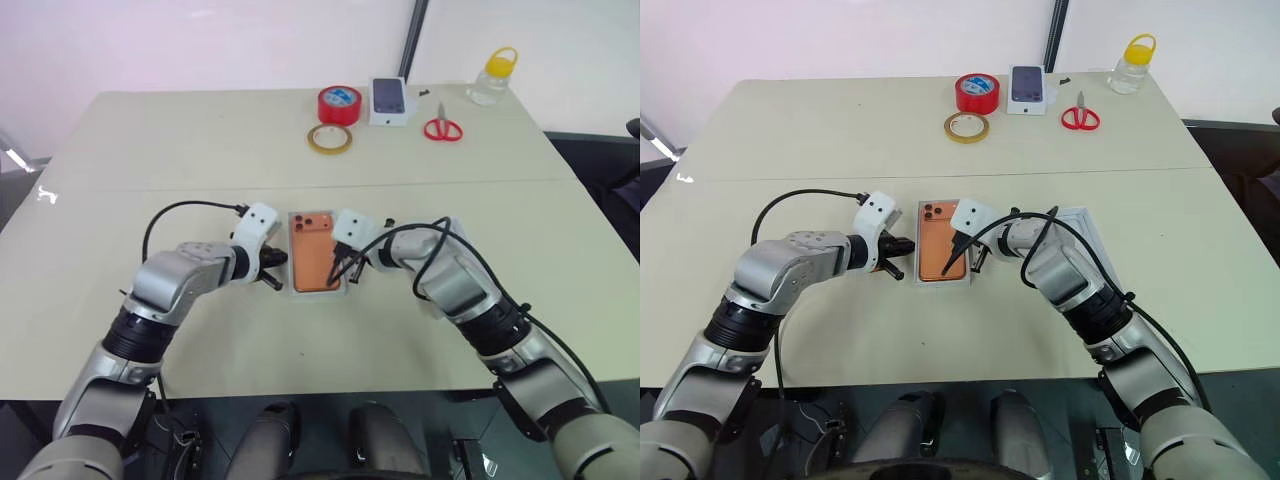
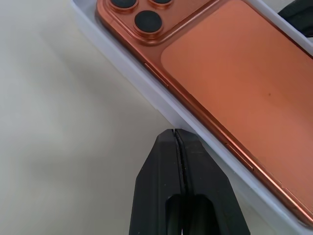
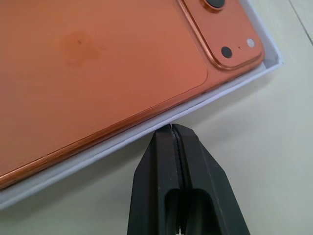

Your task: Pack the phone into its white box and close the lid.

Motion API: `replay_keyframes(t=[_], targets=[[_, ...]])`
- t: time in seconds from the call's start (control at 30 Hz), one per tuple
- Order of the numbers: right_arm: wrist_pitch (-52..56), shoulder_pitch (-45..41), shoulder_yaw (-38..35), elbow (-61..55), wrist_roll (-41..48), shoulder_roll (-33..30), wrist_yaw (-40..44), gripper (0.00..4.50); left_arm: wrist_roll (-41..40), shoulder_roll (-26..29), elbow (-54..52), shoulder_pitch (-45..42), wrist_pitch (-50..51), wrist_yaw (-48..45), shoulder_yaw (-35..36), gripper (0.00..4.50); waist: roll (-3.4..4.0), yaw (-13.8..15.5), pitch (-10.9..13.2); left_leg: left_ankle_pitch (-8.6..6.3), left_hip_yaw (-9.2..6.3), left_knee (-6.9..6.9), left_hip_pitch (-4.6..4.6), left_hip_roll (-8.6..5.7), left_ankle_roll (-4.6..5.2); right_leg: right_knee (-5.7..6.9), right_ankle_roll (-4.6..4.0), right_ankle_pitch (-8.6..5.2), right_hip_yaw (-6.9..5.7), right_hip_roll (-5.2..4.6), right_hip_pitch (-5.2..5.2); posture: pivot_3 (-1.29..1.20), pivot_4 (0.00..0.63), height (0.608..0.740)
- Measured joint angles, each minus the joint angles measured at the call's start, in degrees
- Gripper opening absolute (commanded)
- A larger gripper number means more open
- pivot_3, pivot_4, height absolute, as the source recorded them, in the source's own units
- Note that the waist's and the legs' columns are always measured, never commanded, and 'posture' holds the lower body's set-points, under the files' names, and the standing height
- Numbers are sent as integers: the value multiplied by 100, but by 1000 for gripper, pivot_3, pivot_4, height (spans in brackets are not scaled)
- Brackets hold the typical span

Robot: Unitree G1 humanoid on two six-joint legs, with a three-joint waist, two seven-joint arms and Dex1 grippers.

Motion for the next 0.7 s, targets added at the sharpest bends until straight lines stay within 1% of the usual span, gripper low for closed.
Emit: replay_keyframes(t=[0.1, 0.23, 0.4, 0.57, 0.7], targets=[[165, 158, -71, -283, -5, -213, 65, 0, 168, -245, 10, -78, 65, -54, -82, 40, 0, 7, 0, -1, -1, 3, 0, -3, 1, -1, 0, 0, -1, -2, 3, 0, 150, 740], [525, 539, -304, -850, -6, -679, 138, 0, 389, -729, 126, -253, 108, -111, -304, 40, 0, 73, 0, -3, -3, 6, -1, -7, 5, -4, 2, -1, -3, -6, 6, 0, 150, 740], [946, 1027, -559, -1522, -5, -1205, 198, 0, 618, -1130, 314, -486, 117, -362, -627, 40, 0, 145, 0, -5, -3, 10, -2, -9, 8, -9, 4, -2, -4, -8, 11, 0, 150, 740], [1355, 1405, -836, -1988, 3, -1636, 211, 0, 783, -1446, 401, -630, 119, -691, -980, 40, 0, 144, 0, -6, -4, 10, -2, -10, 10, -12, 5, -3, -6, -10, 16, 0, 150, 740], [1567, 1601, -1025, -2227, 6, -1809, 208, 0, 863, -1590, 432, -666, 112, -963, -1158, 40, 0, 125, 0, -6, -4, 10, -1, -8, 10, -12, 5, -3, -7, -8, 17, 0, 150, 740]])
